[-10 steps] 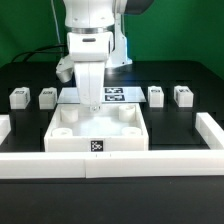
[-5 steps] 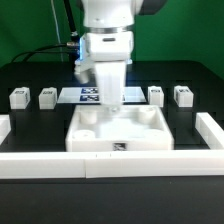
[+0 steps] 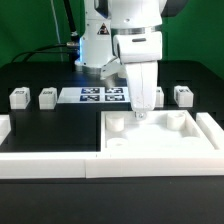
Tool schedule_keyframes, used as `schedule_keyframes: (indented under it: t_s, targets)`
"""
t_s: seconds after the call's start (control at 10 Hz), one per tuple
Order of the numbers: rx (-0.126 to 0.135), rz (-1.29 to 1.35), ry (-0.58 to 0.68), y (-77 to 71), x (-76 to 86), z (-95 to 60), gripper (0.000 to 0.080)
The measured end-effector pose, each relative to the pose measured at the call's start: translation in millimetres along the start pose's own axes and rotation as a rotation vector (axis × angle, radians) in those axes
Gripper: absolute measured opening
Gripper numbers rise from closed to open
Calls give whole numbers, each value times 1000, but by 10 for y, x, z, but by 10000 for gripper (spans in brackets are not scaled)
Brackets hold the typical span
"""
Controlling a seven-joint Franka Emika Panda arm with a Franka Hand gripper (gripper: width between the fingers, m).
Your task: Assemble square table
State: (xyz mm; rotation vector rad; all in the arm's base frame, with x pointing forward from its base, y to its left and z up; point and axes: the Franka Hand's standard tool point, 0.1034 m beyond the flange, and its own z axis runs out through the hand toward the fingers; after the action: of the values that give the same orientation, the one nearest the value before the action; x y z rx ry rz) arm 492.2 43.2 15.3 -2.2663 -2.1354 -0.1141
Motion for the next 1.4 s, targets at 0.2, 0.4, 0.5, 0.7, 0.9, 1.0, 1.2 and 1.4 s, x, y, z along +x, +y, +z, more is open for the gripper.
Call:
schedule_keyframes:
  t_s: [0.2, 0.4, 0.5, 0.7, 0.9, 1.0, 1.2, 1.4]
  targets:
    - [0, 0, 0, 0, 0, 0, 57]
    - [0, 0, 0, 0, 0, 0, 157]
    - [0, 0, 0, 0, 0, 0, 157]
    - [0, 0, 0, 0, 0, 0, 436]
    - [0, 0, 0, 0, 0, 0, 594]
    - [0, 4, 2, 18, 24, 9, 638]
    - [1, 8, 2, 19, 11, 20, 646]
    - [1, 9, 2, 19, 7, 22, 649]
